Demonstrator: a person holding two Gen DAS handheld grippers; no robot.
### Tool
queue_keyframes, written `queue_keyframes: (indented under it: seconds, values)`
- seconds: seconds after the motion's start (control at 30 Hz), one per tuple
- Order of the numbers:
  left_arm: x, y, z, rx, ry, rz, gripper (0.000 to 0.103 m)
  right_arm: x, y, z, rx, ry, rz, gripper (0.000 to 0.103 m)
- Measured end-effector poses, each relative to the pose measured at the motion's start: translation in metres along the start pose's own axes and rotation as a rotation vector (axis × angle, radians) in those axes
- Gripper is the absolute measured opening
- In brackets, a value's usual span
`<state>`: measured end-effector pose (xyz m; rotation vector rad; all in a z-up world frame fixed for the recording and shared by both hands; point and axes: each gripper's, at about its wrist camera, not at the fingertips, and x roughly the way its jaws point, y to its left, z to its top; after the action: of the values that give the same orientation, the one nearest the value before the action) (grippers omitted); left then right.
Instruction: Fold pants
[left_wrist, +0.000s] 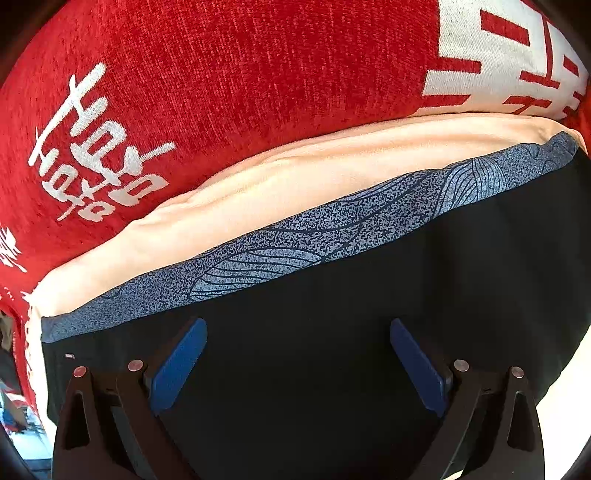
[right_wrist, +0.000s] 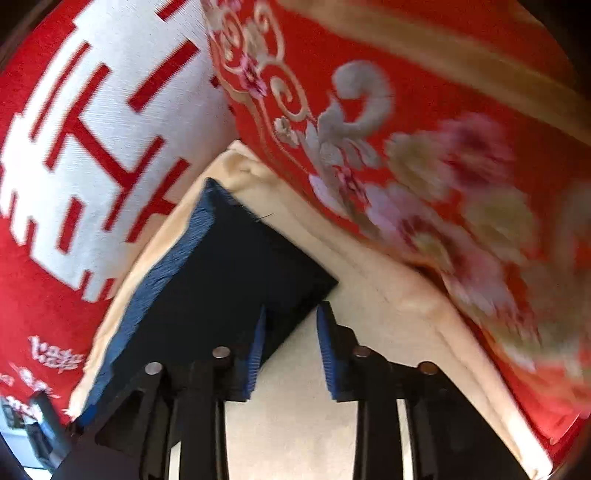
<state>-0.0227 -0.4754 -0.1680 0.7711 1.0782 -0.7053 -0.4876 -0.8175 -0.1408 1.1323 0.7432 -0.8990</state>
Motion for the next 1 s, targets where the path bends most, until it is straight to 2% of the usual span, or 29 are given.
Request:
queue_keyframes:
  seconds: [0.13,0.2,0.3,0.43,0.5,0.53,0.57,0.63,0.7,0.73,0.8,0.87,0.93,1.0]
  values:
    - [-0.008,-0.010,0.001,0.003,-0.005,0.006,0.100,-0.007,-0.008,-0.021,0.066,0.041,0.017,0.036]
    - [-0.008,-0.012,0.003,-0.004,0.007,0.008,0.100,-0.013,0.003,-0.022,0.024,0.009,0.029,0.036]
    - [-0.010,-0.015,0.002,-0.004,-0.003,0.010,0.100,0.002,0.048,-0.001,-0.094,-0.017,0.099,0.036]
    - [-0.012,-0.014,-0.003,-0.038,-0.009,0.008,0.100,0.043,0.102,0.023,-0.225,0.067,0.211,0.036]
    - [-0.012,-0.012,-0.007,-0.066,-0.009,0.001,0.101,0.079,0.136,0.022,-0.315,0.155,0.244,0.036]
    - [-0.011,-0.010,-0.008,-0.076,-0.012,-0.003,0.101,0.092,0.143,0.019,-0.343,0.195,0.238,0.036]
    - [-0.012,-0.010,-0.009,-0.085,-0.018,-0.008,0.101,0.103,0.147,0.016,-0.371,0.206,0.200,0.030]
    - [-0.011,-0.009,-0.011,-0.097,-0.023,-0.014,0.102,0.107,0.147,0.024,-0.410,0.123,0.133,0.024]
    - [-0.009,-0.003,-0.012,-0.113,-0.018,-0.042,0.102,0.106,0.132,0.040,-0.360,0.062,0.043,0.020]
    - [-0.010,-0.001,-0.009,-0.112,0.000,-0.054,0.102,0.105,0.124,0.047,-0.318,0.055,0.025,0.017]
    - [-0.015,0.009,0.001,-0.106,-0.016,-0.022,0.102,0.091,0.120,0.054,-0.267,0.078,0.010,0.023]
    - [-0.023,0.024,0.012,-0.139,-0.078,-0.019,0.102,0.076,0.135,0.042,-0.318,0.100,0.054,0.028]
    - [-0.013,0.036,0.024,-0.168,-0.052,-0.014,0.102,0.070,0.155,0.021,-0.376,0.141,0.122,0.029]
    - [0.003,0.045,0.027,-0.188,-0.009,0.021,0.102,0.076,0.184,-0.008,-0.432,0.204,0.202,0.029]
